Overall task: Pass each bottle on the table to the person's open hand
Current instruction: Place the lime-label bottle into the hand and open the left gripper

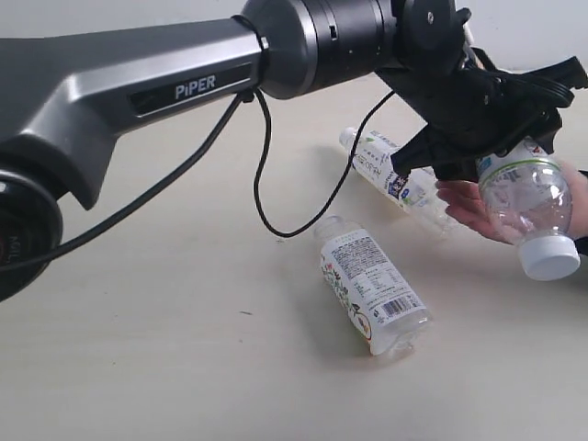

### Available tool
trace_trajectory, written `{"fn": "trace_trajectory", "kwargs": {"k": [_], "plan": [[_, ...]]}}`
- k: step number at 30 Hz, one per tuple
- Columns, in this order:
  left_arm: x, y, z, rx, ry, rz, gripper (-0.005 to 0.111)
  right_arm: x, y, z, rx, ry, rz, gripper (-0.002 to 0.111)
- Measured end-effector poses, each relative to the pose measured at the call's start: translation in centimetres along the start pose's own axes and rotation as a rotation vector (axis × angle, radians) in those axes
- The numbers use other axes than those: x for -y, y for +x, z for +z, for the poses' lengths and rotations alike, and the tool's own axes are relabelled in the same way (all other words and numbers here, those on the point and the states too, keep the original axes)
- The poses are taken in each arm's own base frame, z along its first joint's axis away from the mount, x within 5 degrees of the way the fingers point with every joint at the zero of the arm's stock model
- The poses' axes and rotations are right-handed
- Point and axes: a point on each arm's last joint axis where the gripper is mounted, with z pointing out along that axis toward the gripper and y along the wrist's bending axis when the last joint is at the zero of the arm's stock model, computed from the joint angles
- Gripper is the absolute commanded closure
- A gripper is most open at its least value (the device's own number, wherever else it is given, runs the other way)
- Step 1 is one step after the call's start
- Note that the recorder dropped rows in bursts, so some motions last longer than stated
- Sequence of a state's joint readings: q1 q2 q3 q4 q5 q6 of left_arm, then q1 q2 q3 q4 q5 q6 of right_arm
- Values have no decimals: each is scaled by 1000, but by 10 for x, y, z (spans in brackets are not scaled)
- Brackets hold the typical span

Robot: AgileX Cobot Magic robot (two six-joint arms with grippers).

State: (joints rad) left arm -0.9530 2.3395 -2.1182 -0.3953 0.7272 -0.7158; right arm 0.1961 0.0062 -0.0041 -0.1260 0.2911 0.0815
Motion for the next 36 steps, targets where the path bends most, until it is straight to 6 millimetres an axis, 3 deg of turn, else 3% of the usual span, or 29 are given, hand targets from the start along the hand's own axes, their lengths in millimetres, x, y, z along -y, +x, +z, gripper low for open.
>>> {"fn": "trace_trajectory", "kwargs": {"k": [6, 13, 19, 36], "plan": [[-5, 1, 8, -14, -10, -13, 101, 0, 0, 0, 0, 0, 0, 108], [-5, 2, 8, -18, -5, -18, 54, 0, 0, 0, 0, 0, 0, 108], [-5, 2, 9, -22, -3, 15, 28, 0, 0, 0, 0, 0, 0, 108], [-8, 3, 8, -51, -22, 75, 24, 0, 0, 0, 0, 0, 0, 108]]}}
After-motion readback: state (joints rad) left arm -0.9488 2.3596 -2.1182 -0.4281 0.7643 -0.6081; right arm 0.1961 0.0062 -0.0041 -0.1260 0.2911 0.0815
